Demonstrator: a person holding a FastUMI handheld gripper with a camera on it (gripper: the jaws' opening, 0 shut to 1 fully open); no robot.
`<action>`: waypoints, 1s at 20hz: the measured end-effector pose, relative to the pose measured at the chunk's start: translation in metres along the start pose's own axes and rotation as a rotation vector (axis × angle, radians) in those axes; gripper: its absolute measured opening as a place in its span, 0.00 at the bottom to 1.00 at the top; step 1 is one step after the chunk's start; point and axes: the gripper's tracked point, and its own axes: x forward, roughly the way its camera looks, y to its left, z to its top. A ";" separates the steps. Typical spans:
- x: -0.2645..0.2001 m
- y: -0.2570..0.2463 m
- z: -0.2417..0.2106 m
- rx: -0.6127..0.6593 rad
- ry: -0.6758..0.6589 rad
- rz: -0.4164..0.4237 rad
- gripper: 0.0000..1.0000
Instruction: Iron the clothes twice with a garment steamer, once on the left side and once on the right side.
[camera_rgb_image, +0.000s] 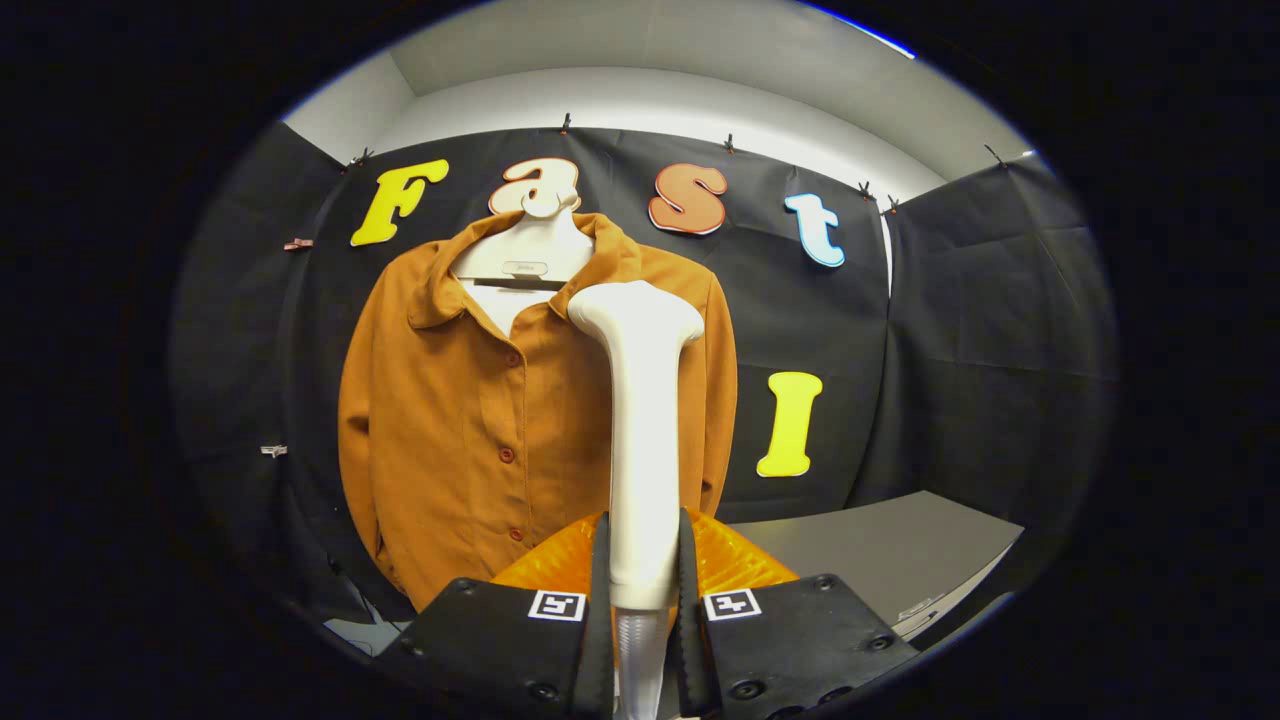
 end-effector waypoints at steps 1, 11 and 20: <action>0.003 0.001 -0.004 0.003 -0.008 -0.012 0.28; 0.008 0.018 -0.097 -0.010 0.131 -0.021 0.28; -0.004 0.025 -0.181 0.014 0.330 -0.012 0.29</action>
